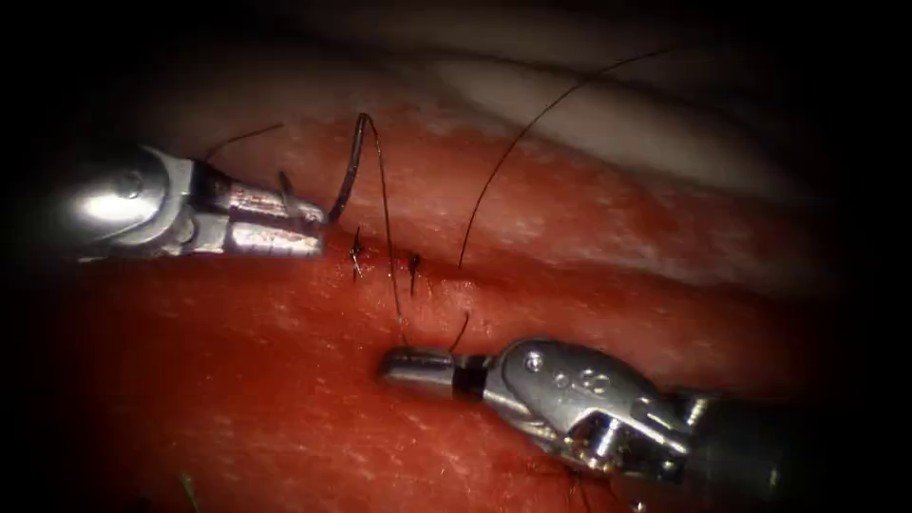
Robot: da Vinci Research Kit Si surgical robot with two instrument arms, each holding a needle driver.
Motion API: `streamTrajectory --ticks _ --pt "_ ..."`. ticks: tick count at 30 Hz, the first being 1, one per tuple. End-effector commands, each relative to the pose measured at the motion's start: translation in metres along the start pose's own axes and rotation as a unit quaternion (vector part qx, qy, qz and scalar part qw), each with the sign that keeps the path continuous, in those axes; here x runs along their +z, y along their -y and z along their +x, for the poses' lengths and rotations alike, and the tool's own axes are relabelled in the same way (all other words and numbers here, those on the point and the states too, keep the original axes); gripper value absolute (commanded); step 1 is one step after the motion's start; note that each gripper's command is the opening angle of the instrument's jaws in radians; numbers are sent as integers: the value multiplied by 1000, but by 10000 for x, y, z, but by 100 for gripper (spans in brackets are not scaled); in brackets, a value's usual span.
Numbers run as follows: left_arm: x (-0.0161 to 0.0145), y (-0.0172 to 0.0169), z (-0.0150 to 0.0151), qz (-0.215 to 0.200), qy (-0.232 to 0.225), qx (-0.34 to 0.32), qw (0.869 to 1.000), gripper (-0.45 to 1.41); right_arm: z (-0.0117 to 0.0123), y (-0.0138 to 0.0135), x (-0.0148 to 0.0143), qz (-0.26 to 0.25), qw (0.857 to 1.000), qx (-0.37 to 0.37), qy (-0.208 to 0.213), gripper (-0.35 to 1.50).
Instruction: Wound Closure
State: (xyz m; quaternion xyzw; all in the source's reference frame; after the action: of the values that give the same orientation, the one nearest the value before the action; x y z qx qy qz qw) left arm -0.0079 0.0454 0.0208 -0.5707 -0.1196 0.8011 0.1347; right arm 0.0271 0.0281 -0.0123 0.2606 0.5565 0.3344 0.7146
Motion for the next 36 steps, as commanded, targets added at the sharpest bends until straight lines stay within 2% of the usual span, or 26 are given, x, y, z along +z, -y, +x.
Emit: streamTrajectory --ticks 1,3,4,5,8,10,12,17,21,27,29,30,31,32,33,36 --pt "-6 1 -3 3 3 -1 1000 -35 9 2 9 -11 1000 -19 -6 -8" --pt "-16 4 -1 3 3 -3 1000 -35 12 -2 4 -21 999 -21 -12 64" --pt "-25 6 0 4 5 -1 1000 -35 13 -7 0 -24 999 -23 -16 108" --pt "-29 7 0 4 5 -2 1000 -35 13 -9 -4 -24 999 -33 -17 115" --pt "-42 9 1 2 6 -5 1000 -35 9 -25 -35 -52 994 -92 -20 120" --pt "-45 10 2 3 7 -3 1000 -35 8 -29 -41 -58 994 -95 -24 120" --pt "-50 11 5 5 8 -3 1000 -35 3 -50 -59 -79 991 -107 -27 120" --pt "-56 12 8 6 9 -2 1000 -35 -10 -71 -59 -99 987 -124 -29 120" --pt "-56 12 9 6 9 -3 1000 -35 -23 -83 -40 -104 986 -130 -32 120" --pt "-56 12 9 8 7 -3 1000 -35 -30 -89 -24 -103 982 -157 -32 110" --pt "-57 12 9 9 8 -4 1000 -35 -38 -92 -22 -100 980 -167 -29 93" --pt "-57 12 9 9 8 -4 1000 -35 -41 -94 -21 -97 980 -171 -23 81" --pt "-58 13 9 9 8 -4 1000 -35 -43 -96 -21 -91 981 -173 -15 59" --pt "-58 13 9 9 8 -4 1000 -35 -50 -99 -19 -76 981 -179 2 -28" --pt "-58 13 9 10 8 -5 1000 -35 -52 -100 -19 -76 981 -179 8 -35" --pt "-59 13 10 9 8 -5 1000 -35 -57 -96 -18 -73 981 -181 15 -35"
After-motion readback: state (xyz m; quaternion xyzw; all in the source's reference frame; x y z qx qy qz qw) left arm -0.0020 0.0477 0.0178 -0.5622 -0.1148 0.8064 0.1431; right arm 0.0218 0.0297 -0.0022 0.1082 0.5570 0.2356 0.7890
